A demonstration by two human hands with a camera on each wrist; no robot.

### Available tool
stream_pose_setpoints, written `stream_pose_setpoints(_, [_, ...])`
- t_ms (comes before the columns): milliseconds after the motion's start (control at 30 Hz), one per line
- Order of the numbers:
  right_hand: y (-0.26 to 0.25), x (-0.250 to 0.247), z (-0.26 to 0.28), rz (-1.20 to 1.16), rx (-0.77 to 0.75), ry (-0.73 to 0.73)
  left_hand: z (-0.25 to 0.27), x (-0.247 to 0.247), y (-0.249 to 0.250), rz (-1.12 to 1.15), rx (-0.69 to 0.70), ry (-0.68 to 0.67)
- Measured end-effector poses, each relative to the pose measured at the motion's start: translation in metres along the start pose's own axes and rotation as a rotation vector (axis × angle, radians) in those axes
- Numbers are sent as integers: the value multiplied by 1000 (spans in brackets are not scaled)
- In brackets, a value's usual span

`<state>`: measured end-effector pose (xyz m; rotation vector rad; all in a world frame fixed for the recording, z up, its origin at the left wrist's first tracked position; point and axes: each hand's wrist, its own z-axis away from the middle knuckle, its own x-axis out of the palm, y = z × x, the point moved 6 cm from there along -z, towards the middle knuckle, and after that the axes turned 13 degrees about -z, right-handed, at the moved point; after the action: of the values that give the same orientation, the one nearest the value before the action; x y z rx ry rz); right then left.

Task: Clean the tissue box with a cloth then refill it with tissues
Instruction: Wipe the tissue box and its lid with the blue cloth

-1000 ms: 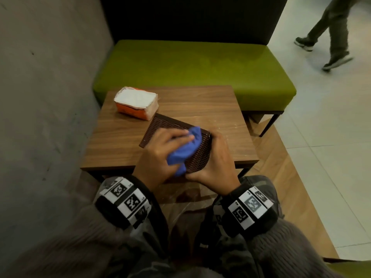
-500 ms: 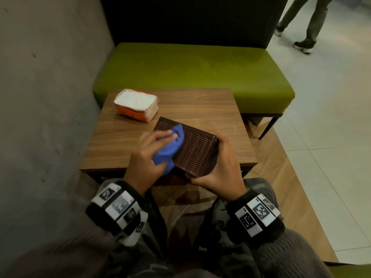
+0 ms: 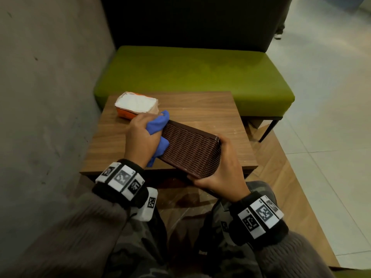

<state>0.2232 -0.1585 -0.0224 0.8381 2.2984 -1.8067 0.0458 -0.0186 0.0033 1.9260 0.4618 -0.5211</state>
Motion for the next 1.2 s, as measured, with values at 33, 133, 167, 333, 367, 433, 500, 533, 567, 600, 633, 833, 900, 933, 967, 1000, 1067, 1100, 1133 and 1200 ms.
stream_pose_setpoints(33, [0,0,-1,11,-10,1,8,4,16,-53,110,-26])
stream_pose_setpoints(133, [0,8,-1,4,7,-35,61,25,72,-141,517,-245])
stream_pose_setpoints(167, [-2,14,1,-26,5,-39,70,30,79,-142,602,-292])
stream_pose_setpoints(333, [0,8,14,-18,-15,-59,32,24,59,-146,328,-109])
stream_pose_setpoints(367, [-2,10,14,-9,-9,-67,38,24,63,-151,362,-117])
stream_pose_setpoints(433, [-11,31,6,108,82,-19,66,29,82,-137,553,-235])
stream_pose_setpoints(500, [-15,16,6,178,306,17,87,29,90,-117,742,-287])
stream_pose_setpoints(533, [-17,16,11,199,302,52,86,27,86,-111,755,-282])
stream_pose_setpoints(567, [-11,17,14,179,156,-30,79,25,80,-112,714,-250])
stream_pose_setpoints(600, [-10,24,11,75,7,-58,69,22,71,-115,639,-197])
stream_pose_setpoints(633, [-5,18,9,-17,-13,-60,59,19,59,-119,549,-139])
stream_pose_setpoints(833, [9,0,21,-42,-27,-105,18,1,-35,-175,-27,-136])
stream_pose_setpoints(900, [20,-13,20,-127,13,-72,14,-6,-59,-46,-155,-279])
stream_pose_setpoints(933, [24,-17,18,-148,46,-49,14,-11,-62,54,-150,-355])
stream_pose_setpoints(967, [26,-20,16,-157,78,-37,14,-16,-60,149,-114,-440])
stream_pose_setpoints(1000, [28,-22,14,-180,102,-29,16,-21,-53,210,-71,-536])
stream_pose_setpoints(1067, [29,-27,11,-230,119,-40,22,-23,-34,192,21,-723])
stream_pose_setpoints(1100, [27,-28,10,-248,115,-60,24,-23,-25,145,70,-800])
stream_pose_setpoints(1133, [25,-27,10,-269,105,-91,25,-21,-17,98,110,-853])
stream_pose_setpoints(1200, [17,-23,11,-304,86,-151,21,-17,-5,45,146,-906])
